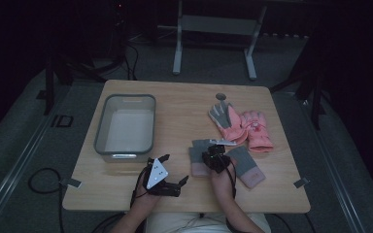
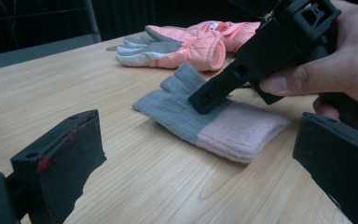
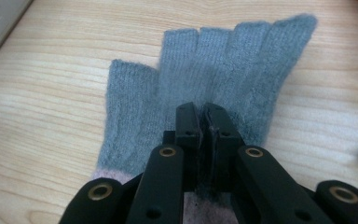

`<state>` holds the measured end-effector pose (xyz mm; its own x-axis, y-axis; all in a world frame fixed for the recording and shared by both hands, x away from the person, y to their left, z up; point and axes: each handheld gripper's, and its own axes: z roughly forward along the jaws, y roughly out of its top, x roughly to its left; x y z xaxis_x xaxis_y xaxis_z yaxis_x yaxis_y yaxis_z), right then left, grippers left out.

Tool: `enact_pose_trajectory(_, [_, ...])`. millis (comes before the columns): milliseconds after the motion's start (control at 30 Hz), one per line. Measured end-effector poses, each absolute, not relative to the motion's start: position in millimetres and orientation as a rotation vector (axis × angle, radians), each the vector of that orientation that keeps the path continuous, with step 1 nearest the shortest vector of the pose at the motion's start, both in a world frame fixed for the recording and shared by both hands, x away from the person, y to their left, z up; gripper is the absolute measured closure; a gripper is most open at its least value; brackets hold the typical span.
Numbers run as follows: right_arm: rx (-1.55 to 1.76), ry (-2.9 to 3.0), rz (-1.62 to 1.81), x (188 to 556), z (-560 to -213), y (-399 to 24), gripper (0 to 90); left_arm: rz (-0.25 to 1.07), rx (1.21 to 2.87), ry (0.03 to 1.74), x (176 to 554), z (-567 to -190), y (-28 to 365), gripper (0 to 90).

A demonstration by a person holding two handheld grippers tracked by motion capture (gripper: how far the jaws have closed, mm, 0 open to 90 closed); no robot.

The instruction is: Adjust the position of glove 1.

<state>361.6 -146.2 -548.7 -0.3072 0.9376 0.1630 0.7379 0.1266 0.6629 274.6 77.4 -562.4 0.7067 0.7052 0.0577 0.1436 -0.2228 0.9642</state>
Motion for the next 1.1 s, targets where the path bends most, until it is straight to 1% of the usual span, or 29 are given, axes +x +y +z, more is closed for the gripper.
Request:
enact_pose_trajectory(100, [1.638,2.109,0.971,361.4,-549.2,-146.4,84.3,0.6,1.75,0.68,274.6,-562.4,77.2,1.2])
enact_pose_trajectory(167, [1.615,2.119,0.964,361.0,-548.9,-145.4,80.5,0.605,1.757,0.673,274.4,-562.4,76.5,1.2])
enact_pose_trajectory(267, [1.588,2.128,1.008,362.8,-542.7,-150.6,60.6,0.613,1.76,0.666,272.9,-562.4,75.2,1.2])
enact_pose_trajectory(333, [1.527,2.13,1.027,365.0,-532.5,-158.9,56.1,0.61,1.763,0.664,272.9,-562.4,75.1,1.2])
enact_pose_trajectory(400, [1.467,2.173,1.073,368.7,-521.6,-172.1,55.8,0.607,1.759,0.673,273.4,-562.4,75.7,1.2])
enact_pose_trajectory(467, [1.282,2.251,1.094,370.0,-513.2,-183.9,55.4,0.603,1.756,0.677,273.8,-562.5,75.9,1.2])
enact_pose_trajectory(533, [1.127,2.347,1.086,371.1,-512.3,-200.1,55.4,0.608,1.75,0.683,273.9,-562.5,76.2,1.2])
enact_pose_trajectory(567, [1.06,2.354,1.094,369.8,-513.1,-206.8,55.5,0.613,1.767,0.661,272.9,-562.4,74.4,1.2])
enact_pose_trajectory(600, [1.001,2.338,1.045,367.8,-515.4,-215.8,56.5,0.612,1.767,0.66,272.1,-562.4,73.4,1.2])
enact_pose_trajectory(633, [0.999,2.382,1.022,368.5,-518.5,-225.2,57.2,0.613,1.769,0.665,272.0,-562.3,72.5,1.2])
enact_pose_trajectory(667, [0.986,2.404,1.032,367.7,-521.1,-235.7,57.5,0.625,1.796,0.635,271.1,-562.3,70.9,1.2])
enact_pose_trajectory(700, [0.986,2.404,1.032,367.7,-521.1,-235.7,57.5,0.625,1.796,0.635,271.1,-562.3,70.9,1.2])
enact_pose_trajectory(733, [0.974,2.41,1.006,363.2,-525.5,-259.5,58.2,0.625,1.773,0.665,271.5,-562.3,71.9,1.2])
enact_pose_trajectory(767, [0.993,2.404,1.009,361.6,-526.8,-270.5,58.3,0.625,1.792,0.646,271.4,-562.3,71.4,1.2])
enact_pose_trajectory(833, [1.025,2.396,0.999,360.3,-528.6,-288.4,60.5,0.617,1.773,0.648,271.1,-562.4,72.8,1.2])
enact_pose_trajectory(867, [1.059,2.404,1.016,360.2,-529.7,-296.9,60.7,0.608,1.789,0.652,272.3,-562.2,73.5,1.2])
enact_pose_trajectory(900, [1.051,2.391,1.028,358.6,-530.5,-304.8,60.8,0.579,1.768,0.66,273.4,-562.3,75.1,1.2])
enact_pose_trajectory(967, [1.069,2.417,1.052,358.8,-531.0,-312.6,60.7,0.606,1.784,0.651,273.0,-562.2,74.2,1.2])
enact_pose_trajectory(1033, [1.068,2.402,1.051,358.4,-531.1,-315.0,60.8,0.592,1.789,0.653,272.9,-562.1,73.9,1.2])
enact_pose_trajectory(1067, [1.061,2.452,1.064,360.2,-534.5,-317.0,61.2,0.624,1.789,0.648,271.3,-562.3,72.1,1.2])
enact_pose_trajectory(1100, [1.045,2.449,1.028,360.3,-536.1,-316.0,61.1,0.613,1.799,0.641,270.6,-562.2,71.1,1.2])
